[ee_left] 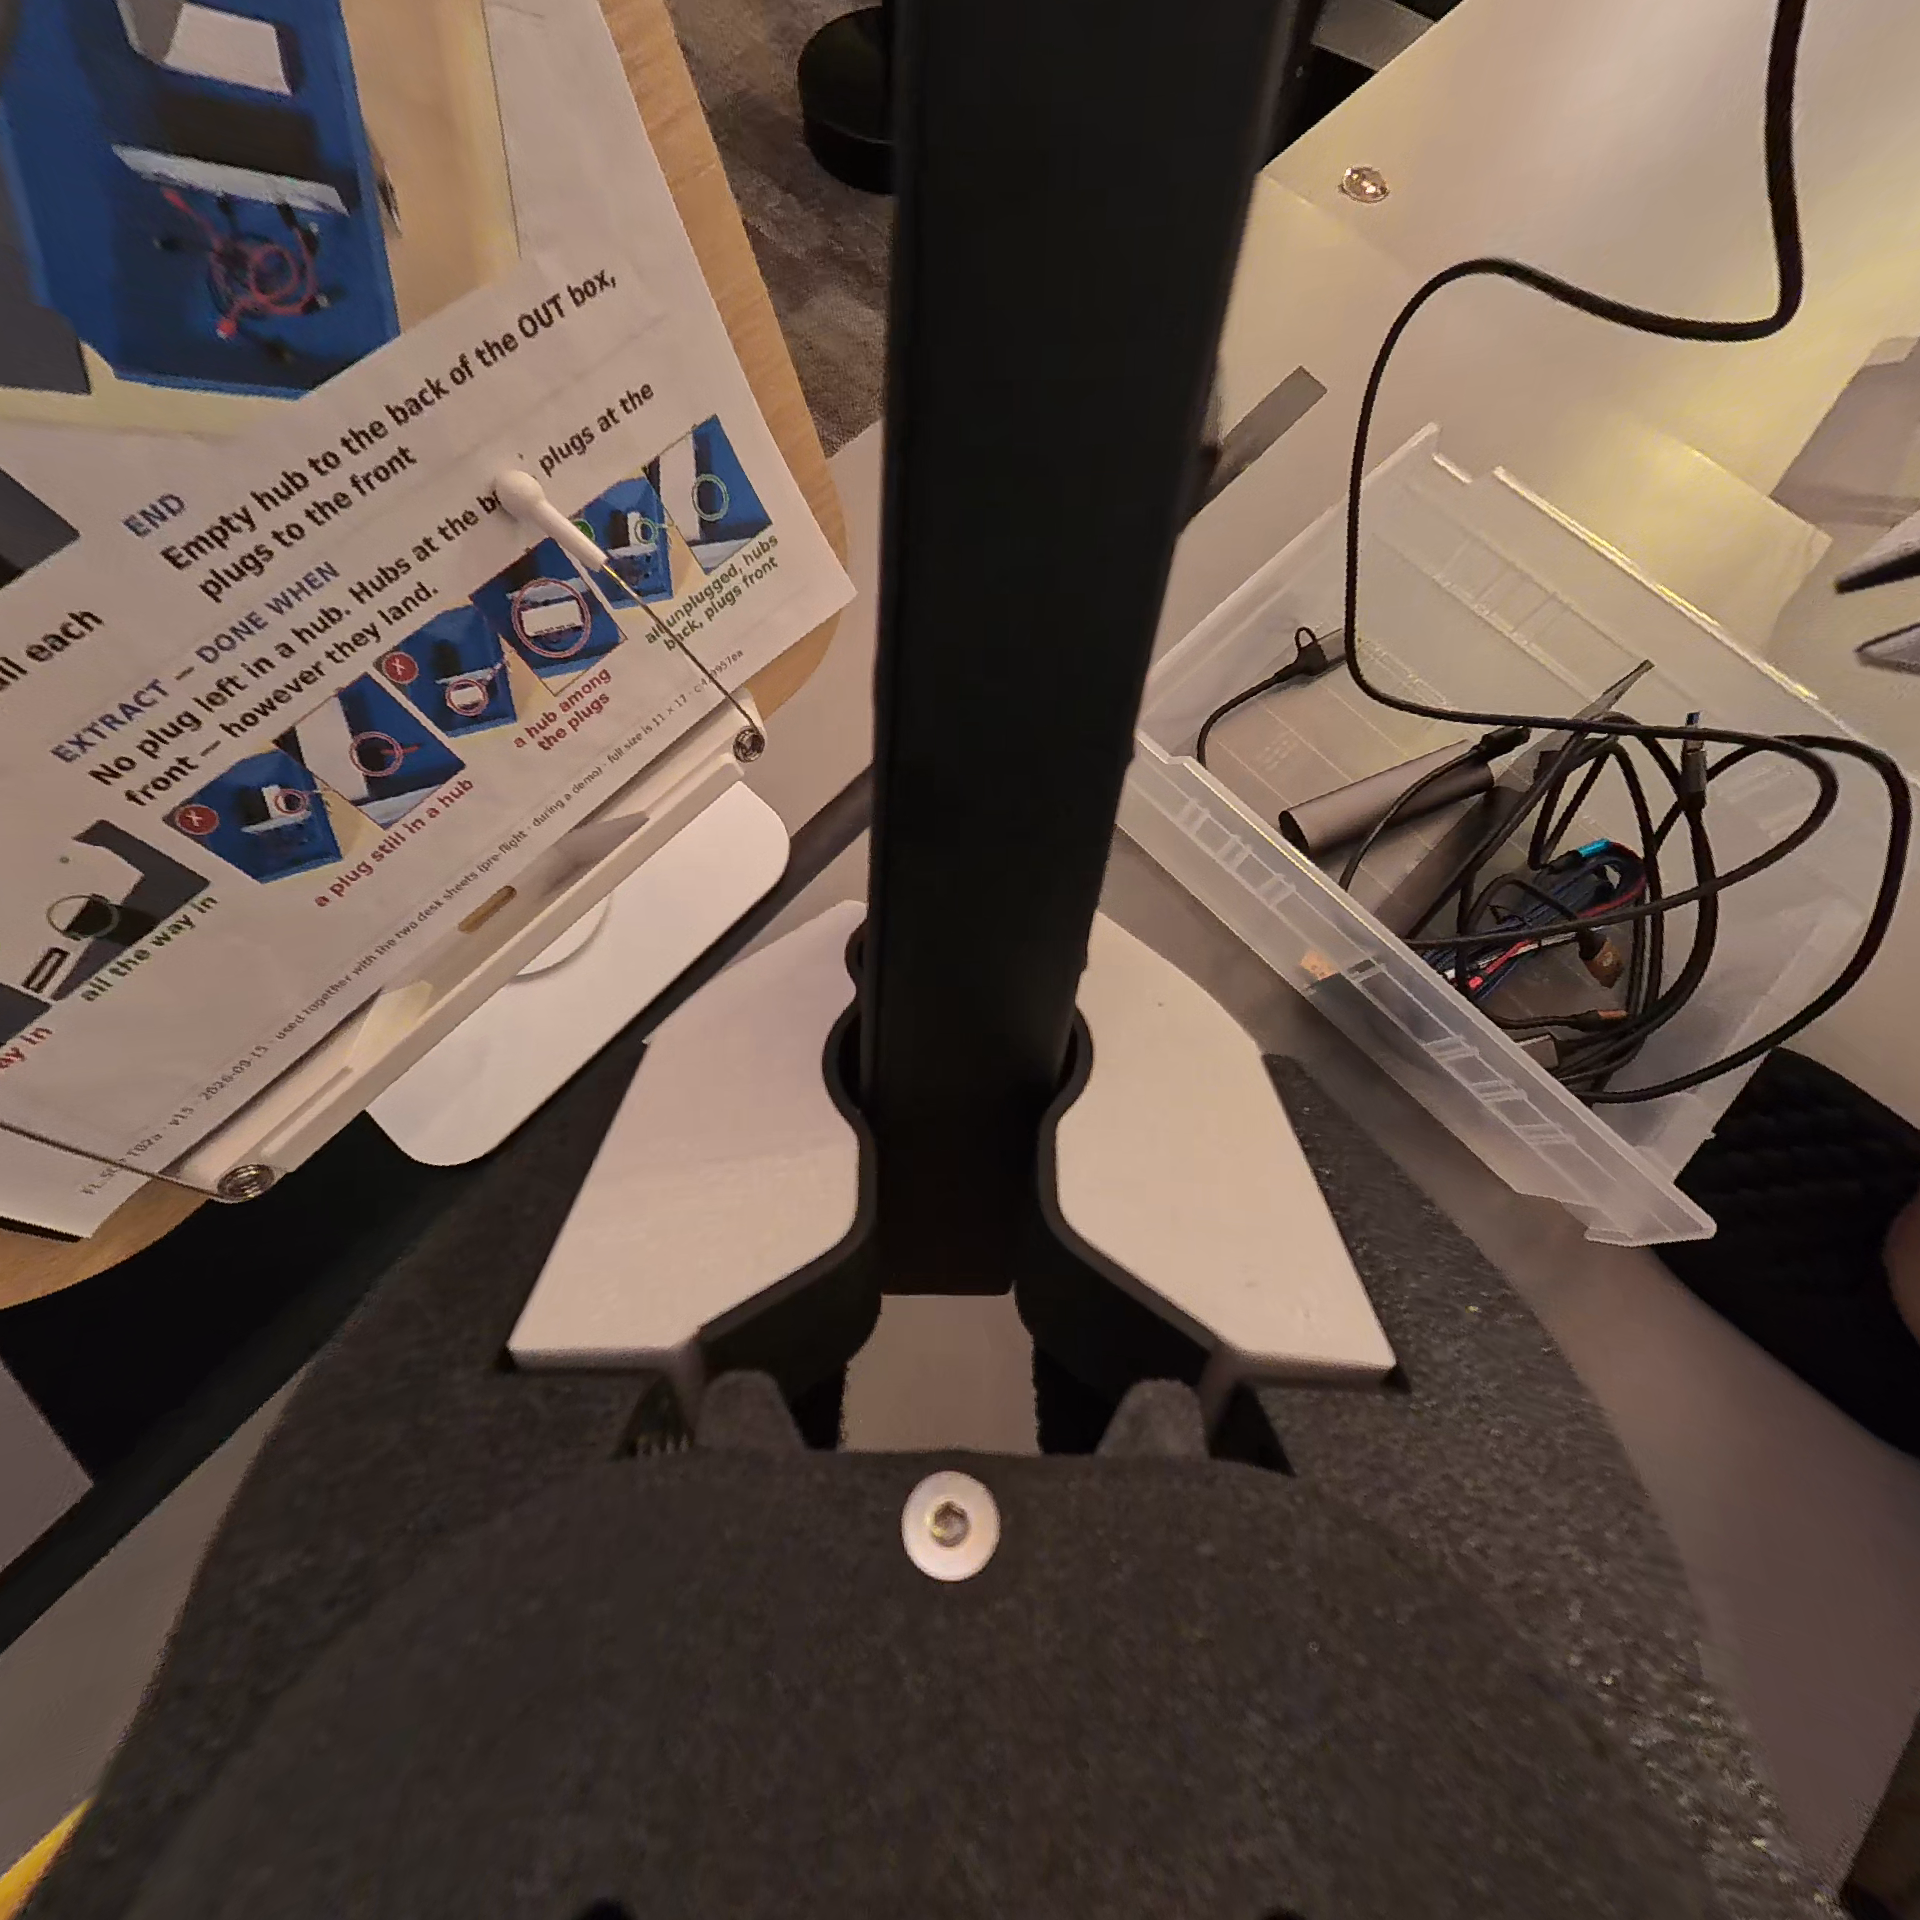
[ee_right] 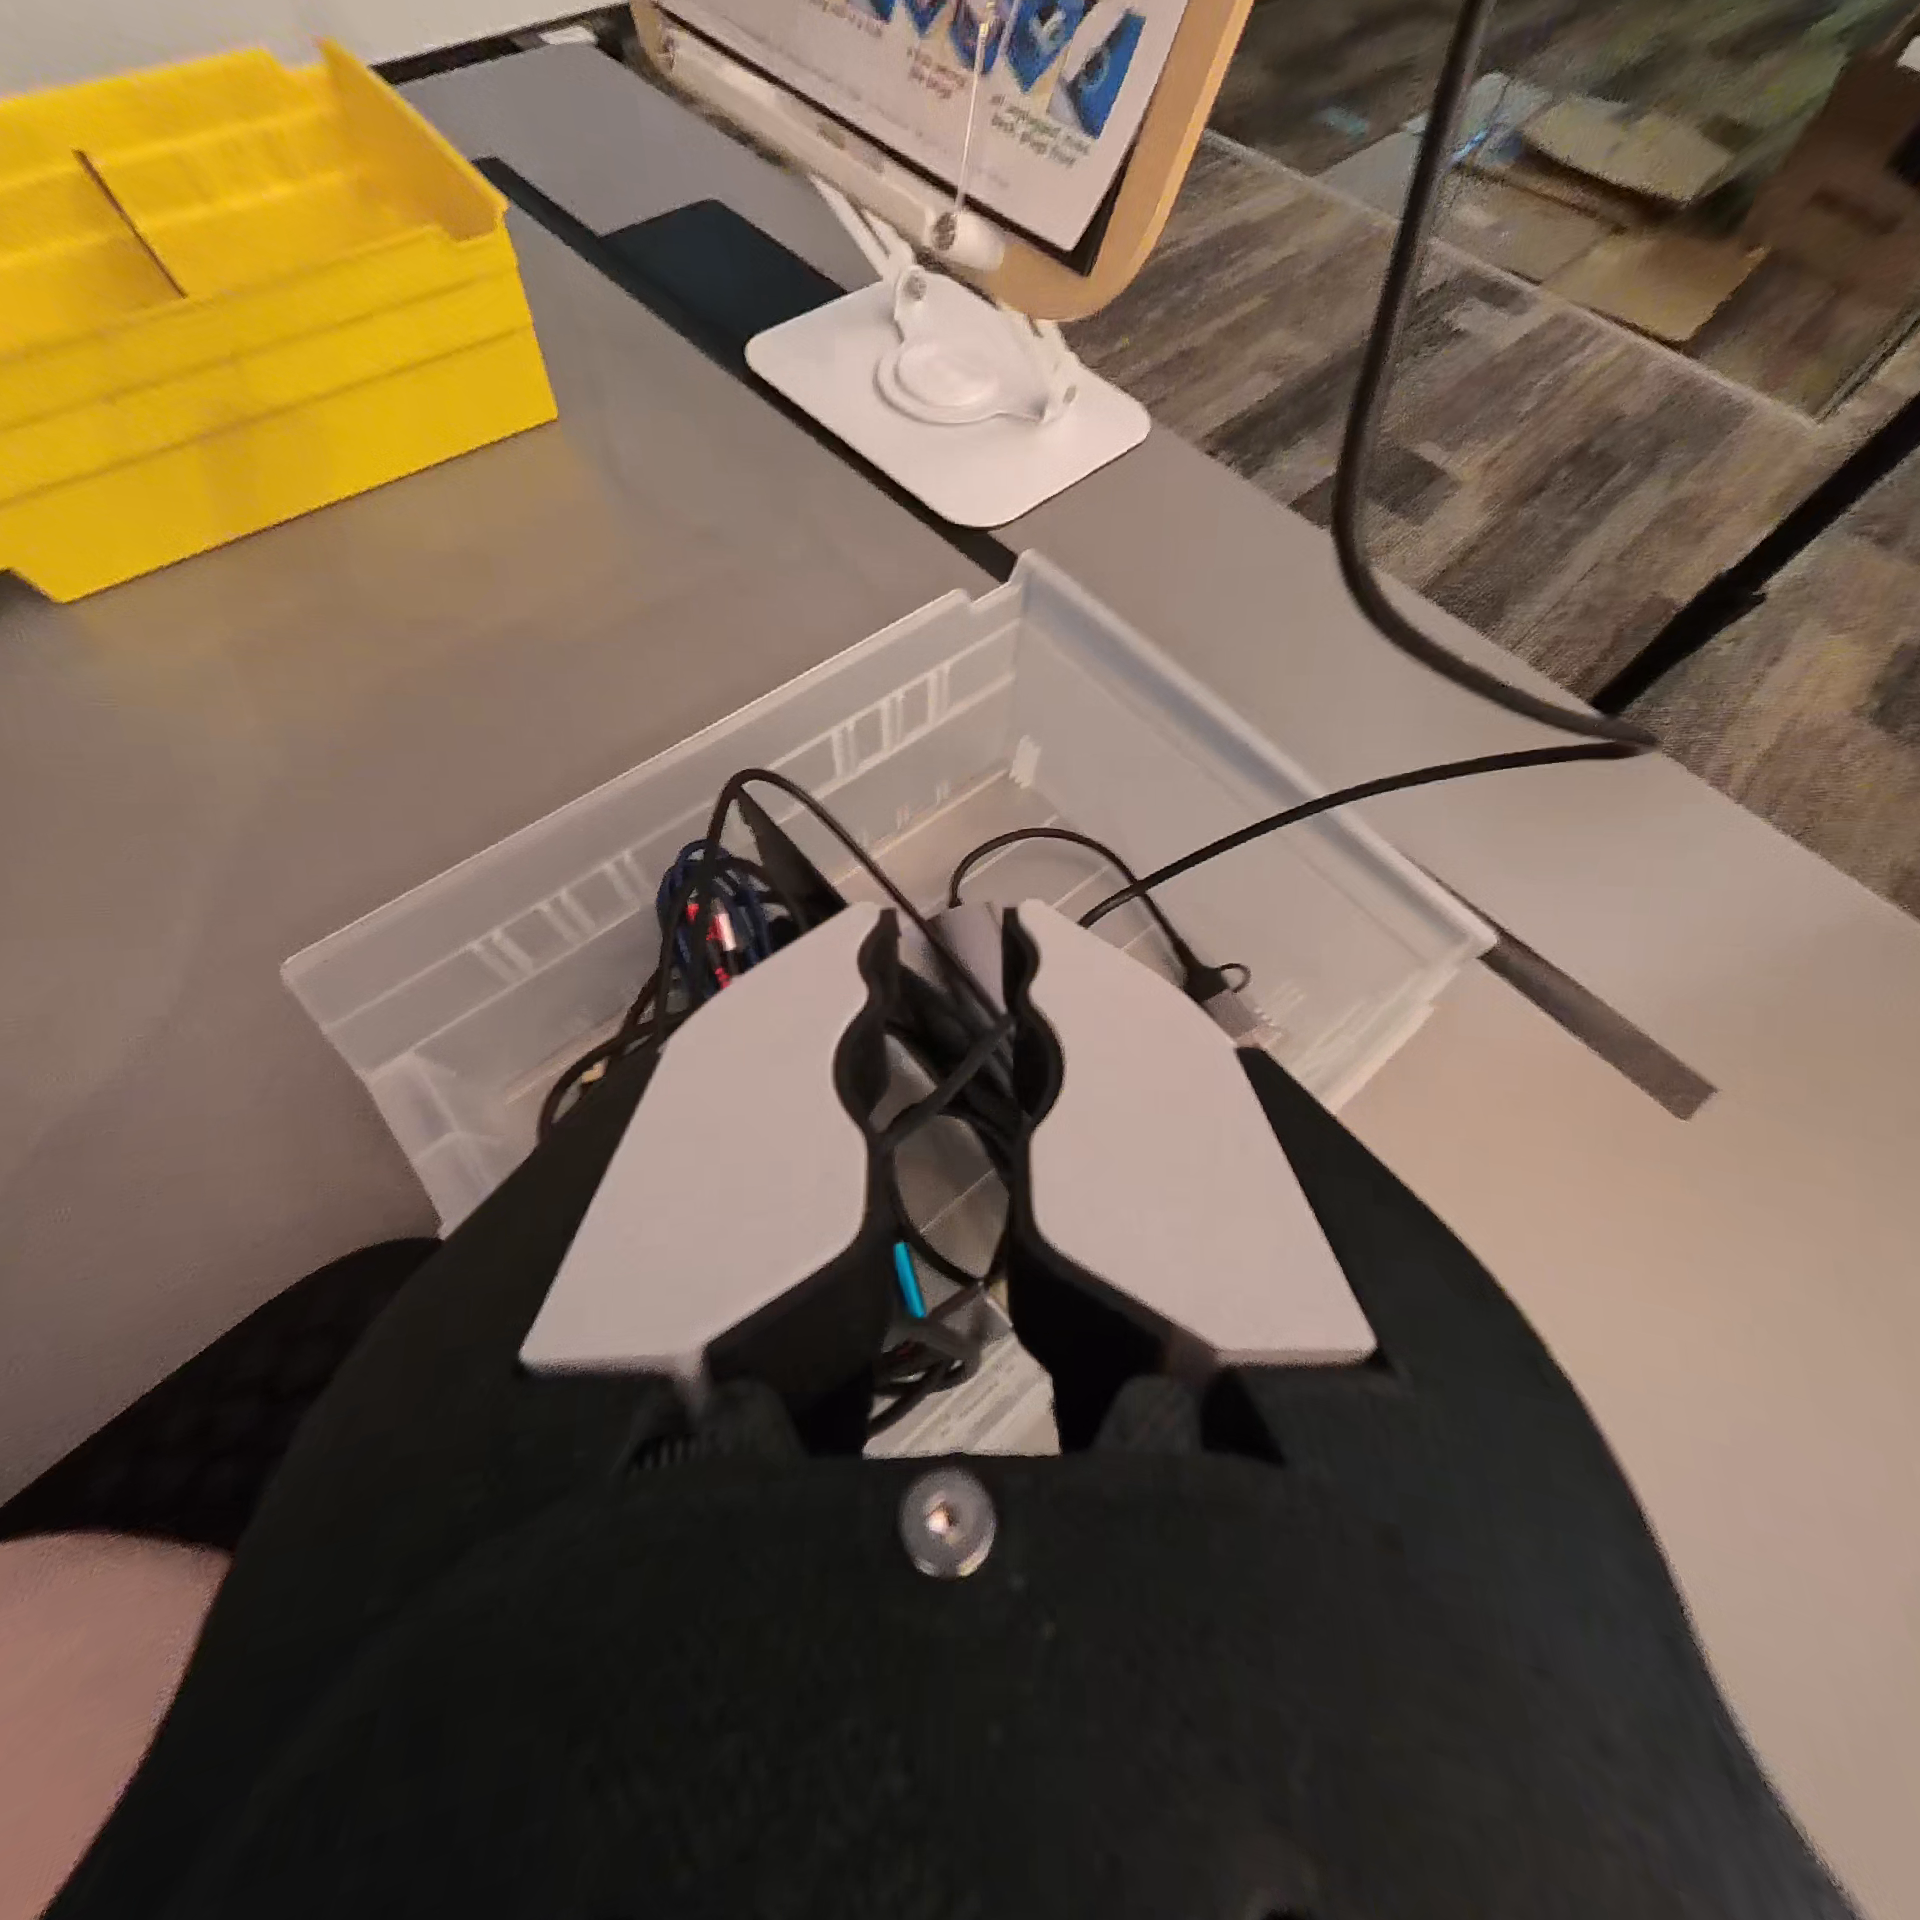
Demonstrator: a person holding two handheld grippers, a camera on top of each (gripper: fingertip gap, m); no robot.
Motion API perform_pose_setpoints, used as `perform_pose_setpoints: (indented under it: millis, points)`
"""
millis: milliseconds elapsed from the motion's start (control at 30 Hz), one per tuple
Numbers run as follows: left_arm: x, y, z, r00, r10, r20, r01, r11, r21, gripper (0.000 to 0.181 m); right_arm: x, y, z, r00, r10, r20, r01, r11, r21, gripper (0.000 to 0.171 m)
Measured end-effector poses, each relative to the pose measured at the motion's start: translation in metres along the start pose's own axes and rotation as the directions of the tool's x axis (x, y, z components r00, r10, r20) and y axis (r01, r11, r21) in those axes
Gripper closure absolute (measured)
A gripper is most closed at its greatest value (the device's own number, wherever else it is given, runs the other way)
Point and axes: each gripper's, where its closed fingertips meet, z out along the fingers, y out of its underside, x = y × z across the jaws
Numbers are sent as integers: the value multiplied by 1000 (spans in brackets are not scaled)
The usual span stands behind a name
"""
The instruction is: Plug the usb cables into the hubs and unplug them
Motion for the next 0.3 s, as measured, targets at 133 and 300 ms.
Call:
perform_pose_setpoints:
  millis: [133,300]
  points:
    - [-5,-9,-8,1000,11,26,-12,1000,22,154,-29,21,0,988,-6,155,18,997,-77,148]
    - [-12,-20,-21,999,4,46,-6,999,45,154,-63,52,4,953,18,302,67,961,-269,163]
